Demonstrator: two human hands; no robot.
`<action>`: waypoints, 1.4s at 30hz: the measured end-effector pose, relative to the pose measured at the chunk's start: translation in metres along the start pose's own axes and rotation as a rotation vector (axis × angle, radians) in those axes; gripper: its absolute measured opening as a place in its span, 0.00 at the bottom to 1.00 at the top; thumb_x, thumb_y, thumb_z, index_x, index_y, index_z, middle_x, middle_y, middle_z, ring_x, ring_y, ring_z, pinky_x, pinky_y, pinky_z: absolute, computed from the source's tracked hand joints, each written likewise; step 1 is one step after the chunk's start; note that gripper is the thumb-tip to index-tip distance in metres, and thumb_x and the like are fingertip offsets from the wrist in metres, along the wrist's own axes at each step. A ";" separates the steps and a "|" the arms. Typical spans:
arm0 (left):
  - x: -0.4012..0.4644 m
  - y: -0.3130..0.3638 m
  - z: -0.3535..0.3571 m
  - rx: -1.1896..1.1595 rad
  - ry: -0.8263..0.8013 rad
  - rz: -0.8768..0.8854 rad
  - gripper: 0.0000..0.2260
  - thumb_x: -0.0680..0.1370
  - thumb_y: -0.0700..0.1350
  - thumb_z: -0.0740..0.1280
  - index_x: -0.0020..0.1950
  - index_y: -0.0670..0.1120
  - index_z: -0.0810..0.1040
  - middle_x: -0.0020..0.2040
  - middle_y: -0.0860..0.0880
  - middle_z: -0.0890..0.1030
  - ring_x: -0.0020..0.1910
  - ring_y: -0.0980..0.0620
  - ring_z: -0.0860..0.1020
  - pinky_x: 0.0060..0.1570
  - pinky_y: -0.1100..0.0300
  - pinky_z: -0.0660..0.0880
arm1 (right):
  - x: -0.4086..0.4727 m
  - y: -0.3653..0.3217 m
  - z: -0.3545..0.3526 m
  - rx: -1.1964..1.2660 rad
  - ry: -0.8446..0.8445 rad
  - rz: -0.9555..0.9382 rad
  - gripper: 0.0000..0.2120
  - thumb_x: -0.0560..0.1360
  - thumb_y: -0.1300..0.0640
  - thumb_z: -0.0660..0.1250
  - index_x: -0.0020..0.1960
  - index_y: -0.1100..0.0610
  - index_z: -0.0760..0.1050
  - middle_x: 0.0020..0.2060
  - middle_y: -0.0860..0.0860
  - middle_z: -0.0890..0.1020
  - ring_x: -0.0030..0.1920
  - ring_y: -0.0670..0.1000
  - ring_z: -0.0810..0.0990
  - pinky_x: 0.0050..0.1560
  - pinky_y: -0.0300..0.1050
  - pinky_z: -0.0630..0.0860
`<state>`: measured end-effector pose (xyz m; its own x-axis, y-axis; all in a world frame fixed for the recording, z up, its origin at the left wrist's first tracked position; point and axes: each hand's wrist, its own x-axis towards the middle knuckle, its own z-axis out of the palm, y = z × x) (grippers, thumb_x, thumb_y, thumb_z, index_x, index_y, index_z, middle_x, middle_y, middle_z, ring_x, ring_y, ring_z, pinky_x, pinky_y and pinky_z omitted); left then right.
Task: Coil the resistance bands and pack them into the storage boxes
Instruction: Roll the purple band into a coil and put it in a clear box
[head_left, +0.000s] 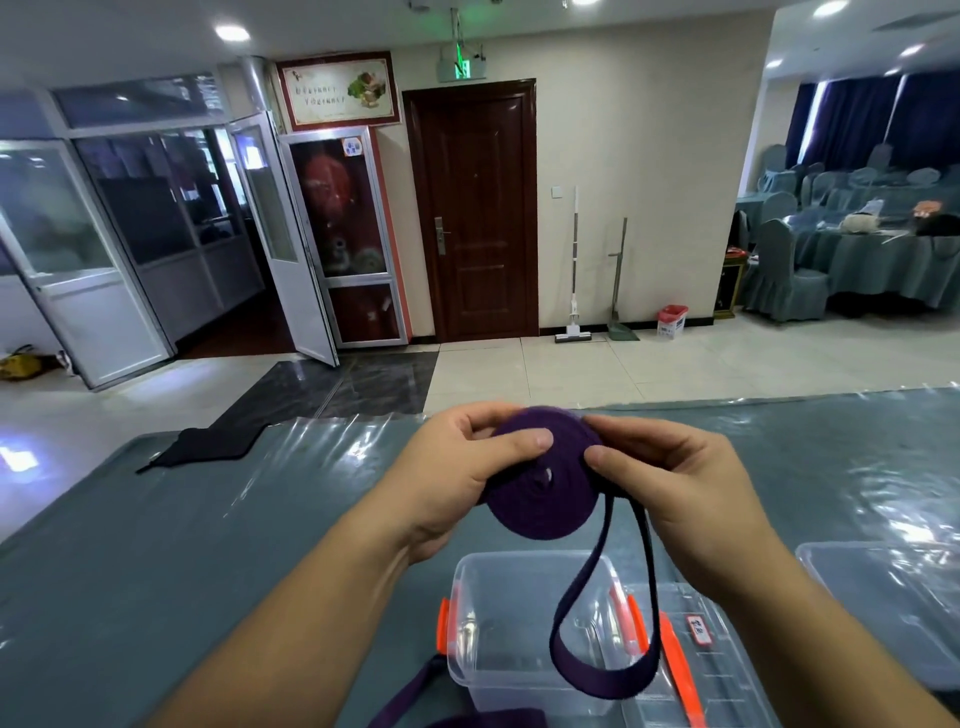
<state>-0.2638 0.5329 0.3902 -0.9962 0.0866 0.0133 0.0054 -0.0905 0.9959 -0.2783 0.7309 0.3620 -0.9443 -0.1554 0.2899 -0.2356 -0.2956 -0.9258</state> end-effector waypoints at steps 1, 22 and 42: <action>0.001 0.002 -0.001 0.045 -0.001 0.011 0.11 0.76 0.40 0.74 0.58 0.43 0.84 0.49 0.43 0.88 0.46 0.48 0.85 0.45 0.59 0.82 | 0.000 0.000 -0.001 -0.049 -0.047 0.002 0.15 0.73 0.72 0.71 0.57 0.61 0.84 0.49 0.57 0.89 0.53 0.57 0.88 0.55 0.45 0.84; 0.006 -0.001 -0.003 0.071 0.070 0.156 0.12 0.76 0.36 0.74 0.58 0.45 0.85 0.52 0.43 0.88 0.49 0.47 0.86 0.48 0.58 0.82 | 0.004 0.000 -0.002 -0.109 -0.040 -0.056 0.15 0.73 0.71 0.73 0.55 0.57 0.85 0.49 0.53 0.89 0.54 0.53 0.88 0.56 0.44 0.83; 0.001 -0.004 0.000 -0.126 0.078 0.206 0.19 0.76 0.32 0.71 0.64 0.48 0.81 0.55 0.43 0.87 0.52 0.45 0.86 0.50 0.52 0.84 | 0.000 0.002 0.001 0.072 0.045 -0.071 0.16 0.69 0.65 0.73 0.56 0.57 0.85 0.50 0.56 0.89 0.52 0.55 0.88 0.51 0.43 0.84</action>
<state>-0.2648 0.5333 0.3858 -0.9789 -0.0229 0.2029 0.2029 -0.2219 0.9537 -0.2789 0.7290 0.3606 -0.9356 -0.0897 0.3414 -0.2866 -0.3715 -0.8831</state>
